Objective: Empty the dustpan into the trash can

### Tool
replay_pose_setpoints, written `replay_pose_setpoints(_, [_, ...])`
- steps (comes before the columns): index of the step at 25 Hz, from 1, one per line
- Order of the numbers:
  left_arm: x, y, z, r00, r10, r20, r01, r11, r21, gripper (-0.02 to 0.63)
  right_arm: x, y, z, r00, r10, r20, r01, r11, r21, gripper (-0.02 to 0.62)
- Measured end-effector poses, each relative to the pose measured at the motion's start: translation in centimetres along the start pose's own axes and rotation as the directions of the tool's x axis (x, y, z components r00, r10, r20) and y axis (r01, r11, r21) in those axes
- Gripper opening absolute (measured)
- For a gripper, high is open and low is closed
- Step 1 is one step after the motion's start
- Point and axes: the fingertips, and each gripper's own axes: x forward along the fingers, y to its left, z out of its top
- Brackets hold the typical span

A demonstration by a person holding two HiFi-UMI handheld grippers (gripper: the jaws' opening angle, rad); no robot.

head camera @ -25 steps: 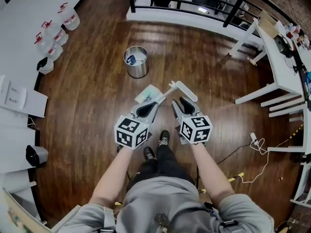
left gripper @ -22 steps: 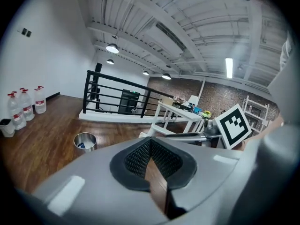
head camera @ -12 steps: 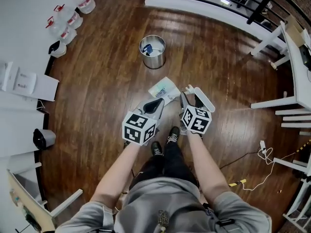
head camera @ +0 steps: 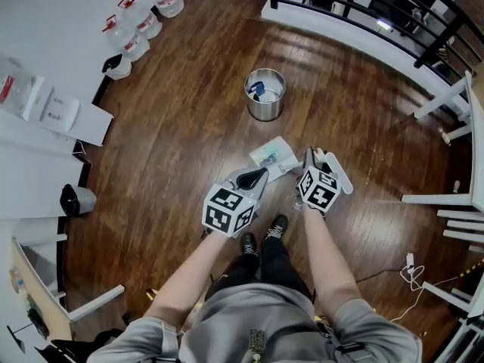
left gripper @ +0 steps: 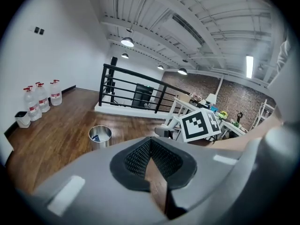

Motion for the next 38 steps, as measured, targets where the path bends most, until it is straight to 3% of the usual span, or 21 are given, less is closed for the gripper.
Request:
replay_pose_setpoints(11, [1.8, 1.6, 4.8, 0.998, 0.038, 0.043, -0.039, 0.999, 0.023, -0.014, 1.2, -0.2, 8.0, 0.989, 0.122, 0.086, -0.107, 0.981, -0.161, 0.186])
replay_pose_setpoints(18, [2.3, 3.9, 8.1, 0.997, 0.017, 0.071, -0.02, 0.999, 0.05, -0.014, -1.1, -0.4, 16.5, 0.97, 0.135, 0.201, -0.093, 0.974, -0.205, 0.184])
replay_pose_setpoints(25, [3.7, 6.8, 13.3, 0.995, -0.053, 0.083, 0.043, 0.993, 0.11, -0.014, -4.4, 2.4, 28.2, 0.936, 0.131, 0.326, -0.056, 0.972, -0.229, 0.183])
replay_pose_setpoints(31, [4.0, 10.0, 18.0, 0.992, -0.075, 0.1, 0.058, 0.984, 0.167, -0.012, -6.5, 6.2, 37.0, 0.888, 0.145, 0.437, -0.03, 0.966, -0.258, 0.181])
replay_pose_setpoints(34, [4.1, 11.7, 19.8, 0.991, -0.087, 0.106, 0.067, 0.981, 0.18, -0.012, -6.3, 7.7, 40.8, 0.862, 0.146, 0.485, -0.017, 0.965, -0.26, 0.179])
replay_pose_setpoints(38, [3.8, 14.4, 21.1, 0.99, -0.089, 0.108, 0.068, 0.981, 0.18, -0.012, -4.0, 9.8, 43.8, 0.85, 0.135, 0.509, -0.005, 0.969, -0.248, 0.178])
